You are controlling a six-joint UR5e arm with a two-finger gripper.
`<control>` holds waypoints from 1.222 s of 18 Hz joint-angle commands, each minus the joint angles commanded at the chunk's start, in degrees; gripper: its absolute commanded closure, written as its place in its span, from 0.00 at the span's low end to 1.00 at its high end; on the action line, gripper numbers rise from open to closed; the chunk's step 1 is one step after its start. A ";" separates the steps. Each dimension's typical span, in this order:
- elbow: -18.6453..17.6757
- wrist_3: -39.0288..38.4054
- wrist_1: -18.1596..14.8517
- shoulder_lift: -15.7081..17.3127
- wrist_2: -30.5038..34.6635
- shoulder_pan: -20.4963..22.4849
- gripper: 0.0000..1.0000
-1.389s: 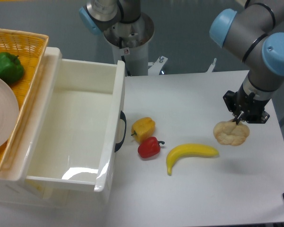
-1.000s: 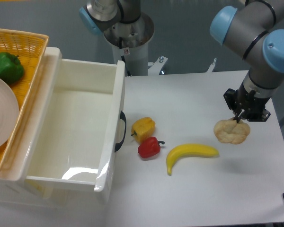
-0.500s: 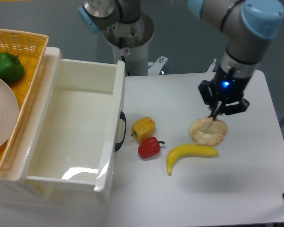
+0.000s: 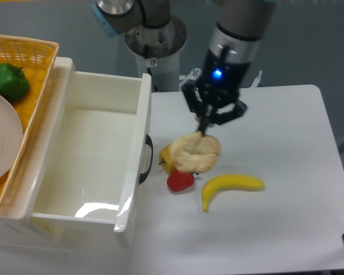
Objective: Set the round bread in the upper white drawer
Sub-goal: 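Lift the bread roll and carry it over the open white drawer, then lower the bread into the drawer and open the gripper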
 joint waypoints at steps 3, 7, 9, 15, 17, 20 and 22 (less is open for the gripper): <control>-1.32 -3.24 0.00 0.97 0.44 -4.65 1.00; -1.85 -5.98 0.09 0.45 0.97 -9.58 1.00; -2.55 -5.98 0.09 0.27 0.97 -11.17 0.95; -5.02 -6.77 0.26 0.27 1.23 -13.46 0.00; -5.02 -6.77 0.26 0.27 1.32 -13.46 0.00; -5.02 -7.82 -0.17 0.27 1.32 -13.46 0.00; -5.02 -8.70 -0.09 0.18 1.32 -13.46 0.00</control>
